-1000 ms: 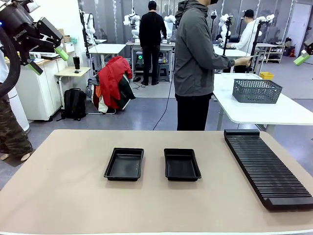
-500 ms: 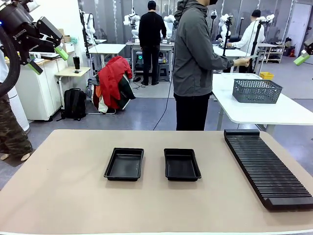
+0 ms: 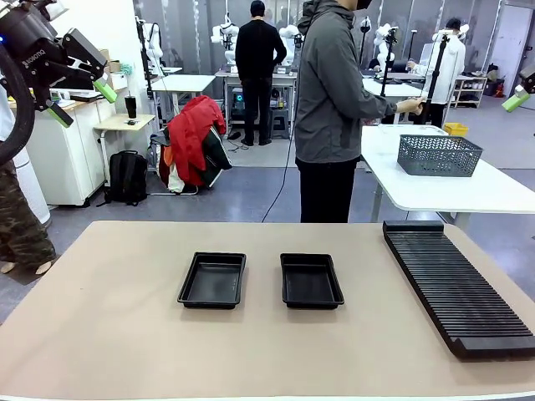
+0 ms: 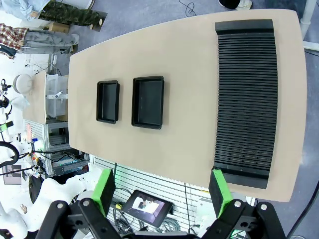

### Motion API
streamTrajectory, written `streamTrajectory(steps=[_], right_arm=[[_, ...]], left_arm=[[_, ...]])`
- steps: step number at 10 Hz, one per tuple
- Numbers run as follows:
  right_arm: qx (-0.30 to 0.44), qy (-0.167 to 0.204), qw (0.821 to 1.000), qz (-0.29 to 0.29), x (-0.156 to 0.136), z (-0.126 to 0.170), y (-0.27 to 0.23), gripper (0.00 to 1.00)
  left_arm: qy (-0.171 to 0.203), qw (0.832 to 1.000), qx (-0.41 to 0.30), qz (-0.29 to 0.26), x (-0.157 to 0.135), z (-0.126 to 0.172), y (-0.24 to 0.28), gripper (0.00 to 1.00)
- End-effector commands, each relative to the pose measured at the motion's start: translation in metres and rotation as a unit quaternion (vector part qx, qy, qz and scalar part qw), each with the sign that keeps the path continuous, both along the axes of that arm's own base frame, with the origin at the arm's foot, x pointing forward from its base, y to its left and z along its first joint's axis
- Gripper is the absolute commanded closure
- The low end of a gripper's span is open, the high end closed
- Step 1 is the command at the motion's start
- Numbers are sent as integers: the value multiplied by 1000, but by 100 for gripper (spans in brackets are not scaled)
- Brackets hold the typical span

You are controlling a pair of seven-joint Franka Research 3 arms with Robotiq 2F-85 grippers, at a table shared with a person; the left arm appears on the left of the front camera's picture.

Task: Inspect and transfer BCBs to ESD trays.
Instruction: Pick up the Blank PCB from the PCB Rack and place it in the left ESD tray.

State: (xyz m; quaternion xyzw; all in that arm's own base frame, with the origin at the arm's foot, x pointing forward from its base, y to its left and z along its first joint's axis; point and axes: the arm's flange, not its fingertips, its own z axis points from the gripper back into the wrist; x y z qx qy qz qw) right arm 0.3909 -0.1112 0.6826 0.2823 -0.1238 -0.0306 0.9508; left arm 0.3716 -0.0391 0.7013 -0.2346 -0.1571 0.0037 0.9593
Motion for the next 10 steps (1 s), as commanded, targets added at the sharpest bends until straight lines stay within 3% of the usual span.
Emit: streamTrajectory(steps=[1,10], right_arm=[[0,0,1000,0,0,0,0,0],[0,0,1000,0,0,0,0,0]], left_arm=[[2,1000,-1,0,0,-2,0,0],[2,1000,-1,0,0,-2,0,0]])
